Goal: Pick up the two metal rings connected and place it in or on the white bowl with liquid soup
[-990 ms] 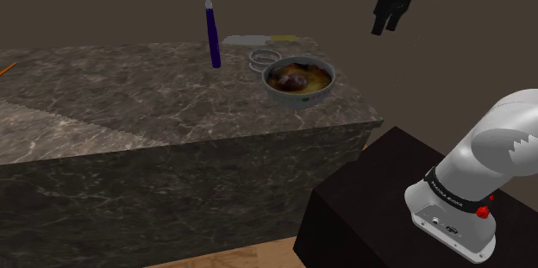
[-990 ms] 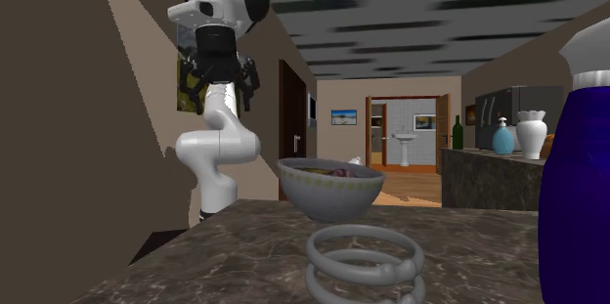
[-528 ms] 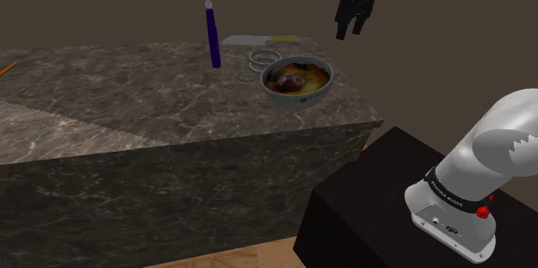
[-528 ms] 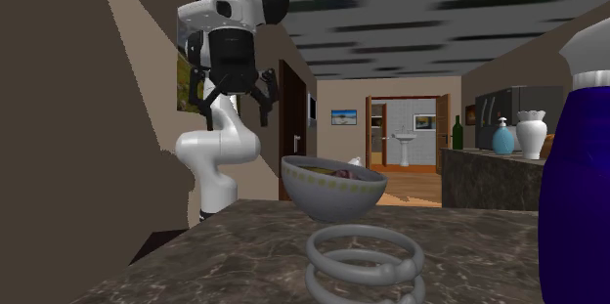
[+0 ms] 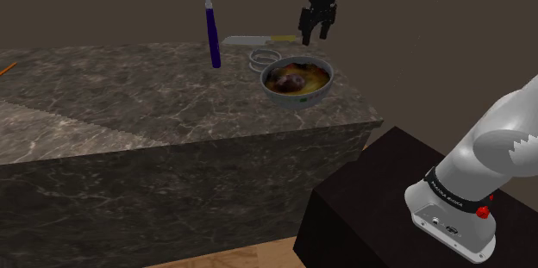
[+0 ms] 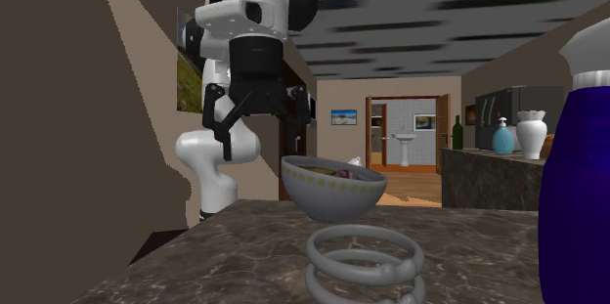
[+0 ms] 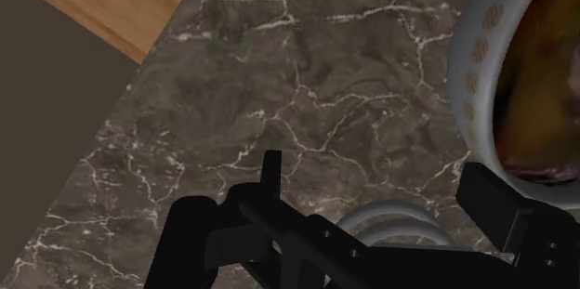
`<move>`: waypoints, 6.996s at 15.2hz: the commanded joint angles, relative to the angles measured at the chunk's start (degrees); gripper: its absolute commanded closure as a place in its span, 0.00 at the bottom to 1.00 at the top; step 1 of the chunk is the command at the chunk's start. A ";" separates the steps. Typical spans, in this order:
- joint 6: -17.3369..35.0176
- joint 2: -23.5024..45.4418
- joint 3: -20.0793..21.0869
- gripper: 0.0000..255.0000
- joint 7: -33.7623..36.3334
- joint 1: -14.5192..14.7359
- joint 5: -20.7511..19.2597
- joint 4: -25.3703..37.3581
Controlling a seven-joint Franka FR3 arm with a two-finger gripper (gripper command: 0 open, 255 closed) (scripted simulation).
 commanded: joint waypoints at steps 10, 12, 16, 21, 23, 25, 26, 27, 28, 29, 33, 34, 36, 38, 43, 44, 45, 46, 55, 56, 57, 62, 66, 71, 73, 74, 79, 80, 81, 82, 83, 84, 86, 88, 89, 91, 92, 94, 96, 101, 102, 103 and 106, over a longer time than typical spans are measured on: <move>0.21 26.02 1.49 0.00 4.42 2.38 -4.60 24.96; 0.68 27.42 1.45 0.00 4.59 2.57 -4.83 25.85; 3.59 27.83 1.43 0.00 4.63 2.57 -4.88 23.34; 5.43 28.19 1.41 0.00 4.66 2.57 -4.92 21.86; 5.43 28.19 1.41 0.00 4.66 2.57 -4.92 21.86; 5.43 28.19 1.41 0.00 4.66 2.57 -4.92 21.86; 5.42 28.19 1.41 0.00 4.66 2.57 -4.92 21.87; 5.42 28.19 1.41 1.00 4.66 2.57 -4.92 21.87; 5.42 28.19 1.41 1.00 4.66 2.57 -4.92 21.87; 5.42 28.19 1.41 1.00 4.66 2.57 -4.92 21.87; 5.42 28.19 1.41 1.00 4.66 2.58 -4.92 21.88; 5.42 28.19 1.41 1.00 4.66 2.58 -4.92 21.88; 5.43 28.19 1.41 1.00 4.66 2.57 -4.92 21.86; 4.07 27.77 1.43 1.00 4.64 2.57 -4.87 22.80; 0.56 26.96 1.47 1.00 4.61 2.57 -4.79 25.50; -0.15 26.83 1.48 1.00 4.61 2.58 -4.77 26.09; -0.87 26.71 1.49 1.00 4.60 2.58 -4.76 26.69; -1.60 26.60 1.49 1.00 4.60 2.59 -4.75 27.31; -8.38 26.27 1.55 1.00 4.60 2.67 -4.70 33.77; -9.17 26.31 1.55 1.00 4.61 2.69 -4.70 34.59; -9.97 26.36 1.56 1.00 4.61 2.70 -4.70 35.44; -14.09 26.90 1.58 1.00 4.65 2.81 -4.75 40.10; -17.59 27.70 1.60 1.00 4.69 2.93 -4.82 44.40; -16.87 22.33 1.91 1.00 5.32 3.10 -4.37 38.33; -14.81 17.00 2.23 1.00 5.92 3.27 -3.85 30.97; -13.98 14.50 2.39 1.00 6.22 3.39 -3.58 27.65; -11.28 2.93 3.29 1.00 7.80 4.22 -2.13 13.48; -10.98 0.74 3.49 1.00 8.13 4.43 -1.80 11.02; -10.76 -1.43 3.69 1.00 8.47 4.66 -1.47 8.66; -10.60 -3.57 3.91 1.00 8.82 4.91 -1.12 6.40; -10.51 -5.69 4.12 1.00 9.19 5.17 -0.76 4.22; -10.49 -7.79 4.36 1.00 9.56 5.44 -0.39 2.13; -10.68 -12.54 4.92 1.00 10.45 6.12 0.52 -2.35; -9.15 -12.64 4.96 1.00 10.41 6.16 0.56 -3.98; -8.38 -12.67 4.99 1.00 10.39 6.17 0.59 -4.78; -6.85 -12.69 5.04 1.00 10.35 6.20 0.63 -6.34; -6.08 -12.69 5.07 1.00 10.33 6.21 0.65 -7.11; -4.53 -12.64 5.13 1.00 10.29 6.24 0.69 -8.60; -2.98 -12.53 5.20 1.00 10.26 6.26 0.72 -10.05; -0.29 -12.24 5.30 1.00 10.22 6.31 0.77 -12.45; -0.29 -12.24 5.30 1.00 10.22 6.32 0.77 -12.45; -0.29 -12.23 5.29 1.00 10.22 6.32 0.77 -12.45; -0.29 -12.23 5.28 1.00 10.23 6.34 0.76 -12.45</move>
